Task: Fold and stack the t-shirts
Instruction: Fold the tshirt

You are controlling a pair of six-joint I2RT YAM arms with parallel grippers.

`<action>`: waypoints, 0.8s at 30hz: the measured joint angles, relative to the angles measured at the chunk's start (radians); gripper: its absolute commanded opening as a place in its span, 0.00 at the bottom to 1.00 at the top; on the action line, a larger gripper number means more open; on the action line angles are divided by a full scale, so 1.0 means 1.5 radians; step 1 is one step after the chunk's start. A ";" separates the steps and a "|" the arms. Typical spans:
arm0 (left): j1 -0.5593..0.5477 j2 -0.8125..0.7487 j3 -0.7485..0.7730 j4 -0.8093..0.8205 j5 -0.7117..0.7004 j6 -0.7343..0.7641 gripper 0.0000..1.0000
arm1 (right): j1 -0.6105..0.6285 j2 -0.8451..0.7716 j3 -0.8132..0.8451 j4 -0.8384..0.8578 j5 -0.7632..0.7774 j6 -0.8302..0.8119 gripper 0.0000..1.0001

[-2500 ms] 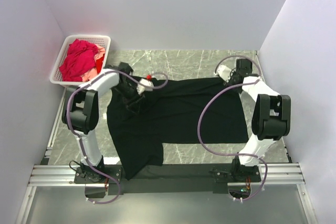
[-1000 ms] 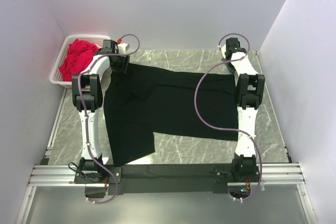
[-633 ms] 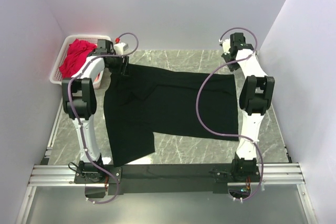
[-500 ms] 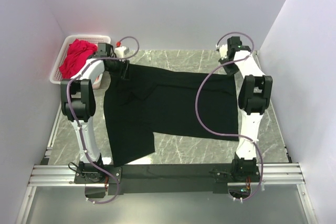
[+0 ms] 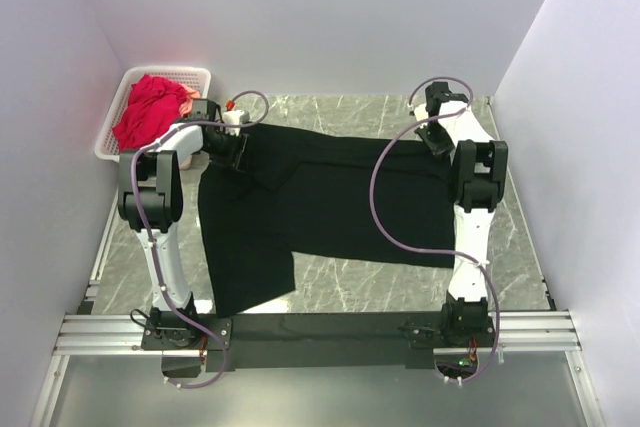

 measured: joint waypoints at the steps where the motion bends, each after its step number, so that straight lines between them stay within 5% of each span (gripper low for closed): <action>1: -0.001 0.000 0.000 0.000 -0.002 -0.001 0.59 | -0.001 0.009 0.014 -0.002 0.010 -0.002 0.29; 7: -0.007 0.028 0.043 -0.010 -0.009 -0.016 0.59 | -0.001 0.085 0.136 0.010 0.088 -0.027 0.30; 15: -0.009 0.040 0.075 -0.020 0.020 -0.019 0.64 | 0.002 0.046 0.051 0.108 0.150 -0.061 0.48; 17: -0.005 0.013 0.053 -0.026 0.036 -0.001 0.72 | -0.001 -0.007 -0.018 0.116 0.130 -0.061 0.65; 18: -0.002 -0.012 0.033 -0.031 0.045 0.014 0.73 | -0.001 -0.044 -0.057 0.115 0.116 -0.062 0.82; 24: 0.033 -0.216 -0.057 -0.114 0.123 0.132 0.74 | -0.004 -0.323 -0.234 0.071 0.008 -0.085 0.75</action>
